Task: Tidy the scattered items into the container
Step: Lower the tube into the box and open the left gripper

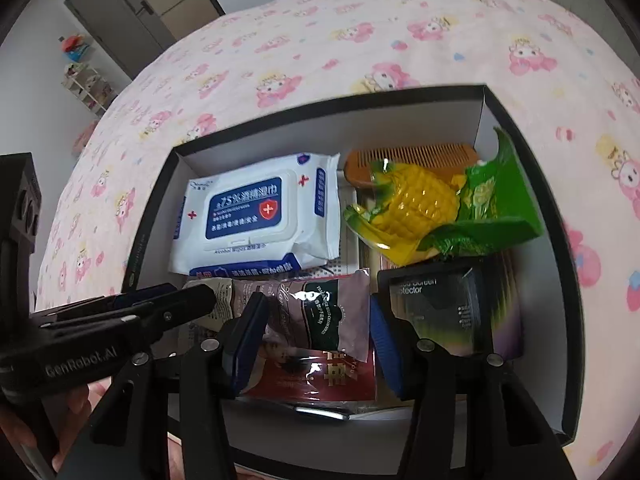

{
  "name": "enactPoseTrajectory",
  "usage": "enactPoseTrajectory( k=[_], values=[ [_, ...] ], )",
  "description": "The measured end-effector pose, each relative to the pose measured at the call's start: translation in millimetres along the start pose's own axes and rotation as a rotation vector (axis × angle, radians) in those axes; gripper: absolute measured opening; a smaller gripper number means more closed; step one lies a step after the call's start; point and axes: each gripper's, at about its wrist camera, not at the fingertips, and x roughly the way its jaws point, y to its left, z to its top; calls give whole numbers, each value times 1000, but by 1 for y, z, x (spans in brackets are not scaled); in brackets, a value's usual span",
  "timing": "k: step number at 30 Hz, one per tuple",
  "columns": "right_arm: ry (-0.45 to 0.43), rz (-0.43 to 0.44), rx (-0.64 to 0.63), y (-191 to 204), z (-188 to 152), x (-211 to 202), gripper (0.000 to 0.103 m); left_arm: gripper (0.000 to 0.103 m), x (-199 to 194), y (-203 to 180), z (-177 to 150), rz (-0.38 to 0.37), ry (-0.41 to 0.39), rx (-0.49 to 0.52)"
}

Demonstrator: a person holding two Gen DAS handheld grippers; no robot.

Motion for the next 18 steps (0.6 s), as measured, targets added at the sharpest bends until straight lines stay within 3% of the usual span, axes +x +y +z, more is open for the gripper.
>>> enactPoseTrajectory(
  k=[4,7,11,15,18],
  values=[
    [38,-5,14,-6,-1,6,41,47,8,-9,4,89,30,38],
    [15,12,31,-8,-1,1,42,48,4,-5,3,41,33,18],
    [-51,-48,30,-11,-3,-14,41,48,-3,-4,-8,6,29,48],
    [-45,-67,37,-14,-5,-15,41,46,0,-12,-20,-56,93,102],
    [-43,-101,39,-16,-4,-14,41,46,5,-17,-23,-20,103,131]
  ],
)
